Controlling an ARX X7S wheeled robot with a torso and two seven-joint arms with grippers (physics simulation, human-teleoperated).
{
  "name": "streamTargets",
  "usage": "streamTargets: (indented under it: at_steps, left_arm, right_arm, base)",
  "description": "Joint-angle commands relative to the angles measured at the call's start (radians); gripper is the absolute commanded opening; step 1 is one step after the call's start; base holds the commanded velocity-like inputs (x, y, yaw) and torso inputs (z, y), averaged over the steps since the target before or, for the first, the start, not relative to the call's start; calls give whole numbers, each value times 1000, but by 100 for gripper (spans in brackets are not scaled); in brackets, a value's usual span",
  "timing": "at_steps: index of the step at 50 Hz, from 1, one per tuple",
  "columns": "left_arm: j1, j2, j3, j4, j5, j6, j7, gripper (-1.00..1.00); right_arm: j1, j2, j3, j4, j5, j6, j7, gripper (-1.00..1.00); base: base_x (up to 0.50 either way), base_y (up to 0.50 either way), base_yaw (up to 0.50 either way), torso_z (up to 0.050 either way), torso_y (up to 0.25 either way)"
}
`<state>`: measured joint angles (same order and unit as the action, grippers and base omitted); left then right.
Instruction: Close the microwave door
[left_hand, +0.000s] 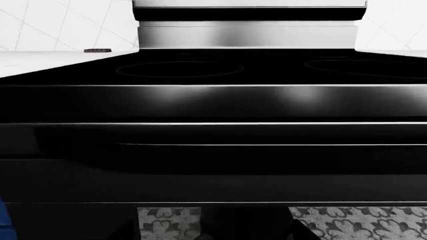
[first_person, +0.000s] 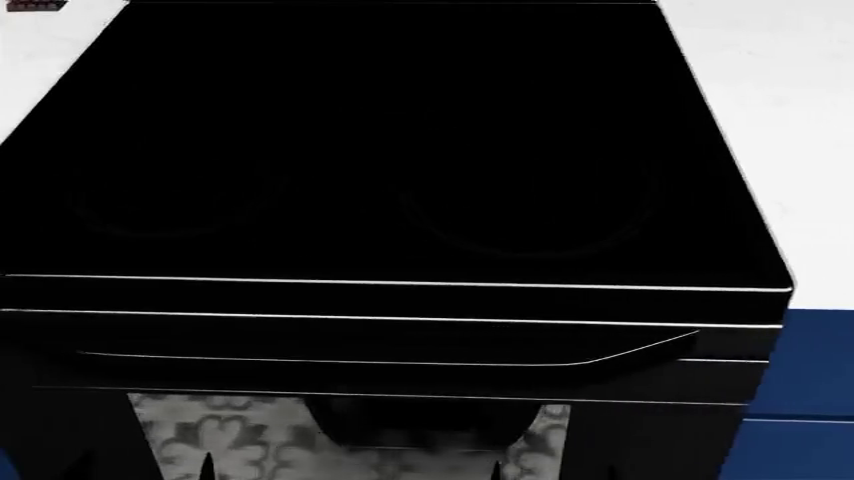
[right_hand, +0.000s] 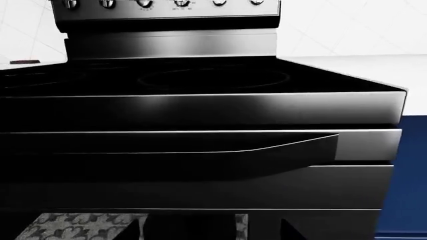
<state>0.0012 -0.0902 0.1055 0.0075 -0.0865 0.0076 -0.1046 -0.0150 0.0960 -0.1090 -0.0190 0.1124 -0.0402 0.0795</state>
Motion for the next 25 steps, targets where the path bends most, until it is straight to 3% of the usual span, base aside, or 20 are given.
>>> streamTargets:
  at_steps: [1, 25]
  left_arm:
    - [-4, -12, 15, -3, -13, 4, -15, 100]
    - [-7, -33, 40, -6, -35, 9, -39, 100]
  right_arm:
    - [1, 15, -21, 0, 0, -3, 15, 100]
    - [3, 35, -43, 3, 21, -10, 37, 100]
  base:
    - [0, 500, 0, 0, 0]
    - [0, 500, 0, 0, 0]
